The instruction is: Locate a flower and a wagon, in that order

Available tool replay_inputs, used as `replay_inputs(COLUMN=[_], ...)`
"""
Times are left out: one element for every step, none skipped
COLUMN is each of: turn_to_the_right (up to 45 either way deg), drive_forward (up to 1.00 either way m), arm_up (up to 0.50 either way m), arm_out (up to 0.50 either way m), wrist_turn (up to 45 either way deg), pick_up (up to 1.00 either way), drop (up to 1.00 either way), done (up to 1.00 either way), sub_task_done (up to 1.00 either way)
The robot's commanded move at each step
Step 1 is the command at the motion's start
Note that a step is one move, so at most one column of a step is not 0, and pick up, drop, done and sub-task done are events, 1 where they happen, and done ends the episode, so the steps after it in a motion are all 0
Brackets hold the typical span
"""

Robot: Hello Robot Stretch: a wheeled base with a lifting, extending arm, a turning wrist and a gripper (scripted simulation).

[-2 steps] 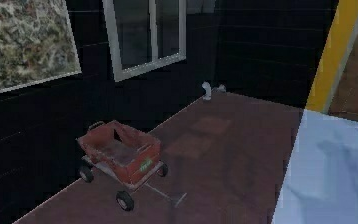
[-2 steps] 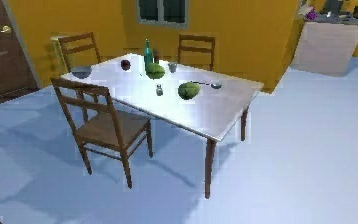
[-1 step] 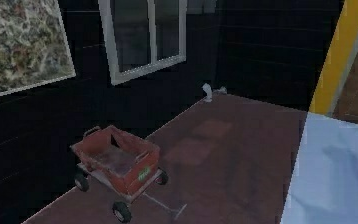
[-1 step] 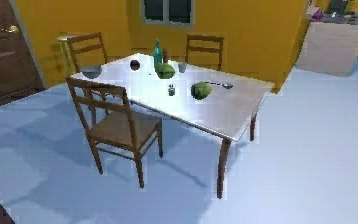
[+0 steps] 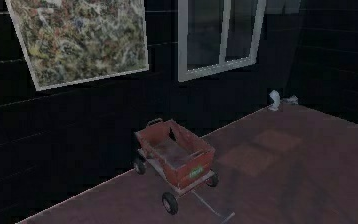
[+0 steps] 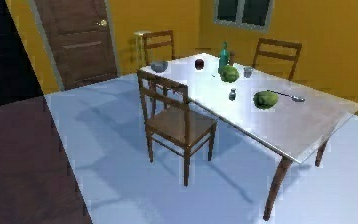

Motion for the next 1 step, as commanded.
replay_inputs(turn_to_the_right=[0.0], drive_forward=[0.0], arm_up=[0.0], arm_out=[0.0], wrist_turn=[0.0], pick_up=[0.0], drop=[0.0], done=[1.0], sub_task_done=[0.0])
